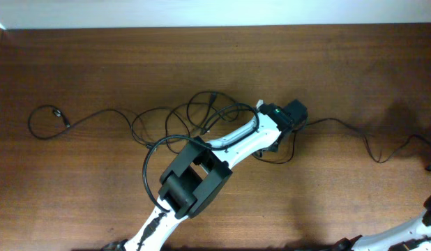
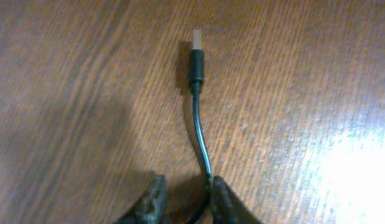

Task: Untangle cables

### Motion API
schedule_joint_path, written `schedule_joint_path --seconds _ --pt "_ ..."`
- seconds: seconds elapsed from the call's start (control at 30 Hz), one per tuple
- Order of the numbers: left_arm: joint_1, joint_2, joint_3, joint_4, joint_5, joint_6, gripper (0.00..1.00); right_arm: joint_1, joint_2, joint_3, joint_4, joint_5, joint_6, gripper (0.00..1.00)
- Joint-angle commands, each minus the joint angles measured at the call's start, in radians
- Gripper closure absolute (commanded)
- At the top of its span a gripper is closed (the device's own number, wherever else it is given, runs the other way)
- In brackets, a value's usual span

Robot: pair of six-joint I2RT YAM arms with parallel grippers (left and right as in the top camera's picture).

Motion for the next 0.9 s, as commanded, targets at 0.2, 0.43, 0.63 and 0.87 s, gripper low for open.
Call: schedule_joint_path --seconds 0.2,0.43,0.63,0.87 --pt "0.002 0.022 -0.014 0.008 -0.011 0.015 1.00 -0.042 0.153 -0.024 0.045 0.160 0.006 0.96" --pt "0.000 0.022 -0.014 0.014 -0.006 0.015 1.00 -0.153 0.153 -0.024 0.184 0.211 -0.050 0.96" --pt "-0.031 0.022 -0.014 -0.089 -0.007 0.017 1.00 -0.199 0.153 -0.024 0.278 0.200 -0.042 0.96" --pt "-0.117 0.022 -0.014 -0.068 -0.007 0.117 1.00 -0.199 0.153 0.015 0.340 0.200 -0.072 0.96"
